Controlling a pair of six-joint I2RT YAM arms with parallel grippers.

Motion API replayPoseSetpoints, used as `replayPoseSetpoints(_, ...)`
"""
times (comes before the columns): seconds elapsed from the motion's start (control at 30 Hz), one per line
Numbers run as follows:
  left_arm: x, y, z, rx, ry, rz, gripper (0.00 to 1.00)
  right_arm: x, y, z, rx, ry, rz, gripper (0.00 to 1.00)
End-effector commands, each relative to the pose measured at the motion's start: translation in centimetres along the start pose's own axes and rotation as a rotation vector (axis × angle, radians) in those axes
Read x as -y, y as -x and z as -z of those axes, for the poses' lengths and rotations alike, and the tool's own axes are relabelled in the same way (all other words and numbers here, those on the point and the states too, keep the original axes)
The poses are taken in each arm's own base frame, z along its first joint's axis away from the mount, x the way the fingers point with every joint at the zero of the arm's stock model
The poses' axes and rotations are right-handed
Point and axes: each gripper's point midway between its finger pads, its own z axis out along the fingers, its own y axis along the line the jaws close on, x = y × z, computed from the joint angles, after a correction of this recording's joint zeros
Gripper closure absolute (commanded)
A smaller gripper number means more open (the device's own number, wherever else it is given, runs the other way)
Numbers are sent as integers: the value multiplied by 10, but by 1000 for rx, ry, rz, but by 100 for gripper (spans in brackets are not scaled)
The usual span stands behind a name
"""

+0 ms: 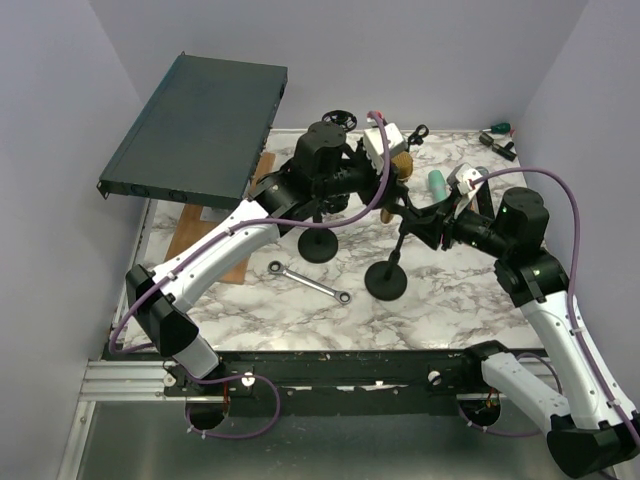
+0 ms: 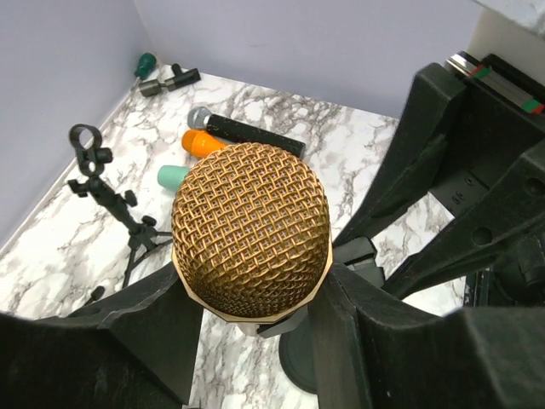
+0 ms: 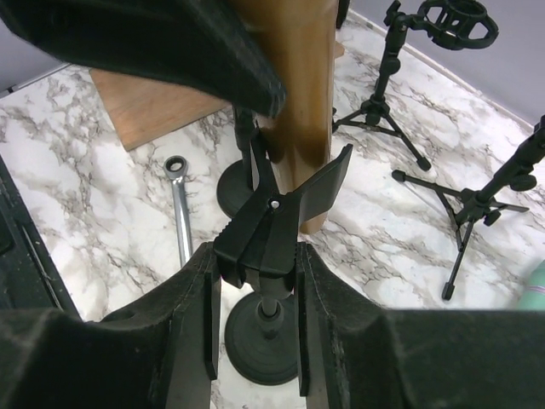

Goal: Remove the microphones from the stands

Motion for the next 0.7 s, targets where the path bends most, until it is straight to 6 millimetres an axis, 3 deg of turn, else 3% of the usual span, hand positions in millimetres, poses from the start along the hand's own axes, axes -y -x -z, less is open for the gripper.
replayPoseSetpoints(0.0,-25,39,28,68,115,-25,100,7,-1,5,-14,-52,15,99)
replayPoseSetpoints(0.13,-44,60,43,108,192,-28,100,4,0,5,-12,-30,14,98)
replayPoseSetpoints(0.2,-52,72,51,133,220,-26,100,3,2,4,-9,-24,10,91)
replayPoseSetpoints(0.4,-53,109,79,205,215,-53,100,1,11,2,-4,-5,2,47)
replayPoseSetpoints(0.67,-33,122,102,222,160,-92,100,-9,35,5,38,54,11,21)
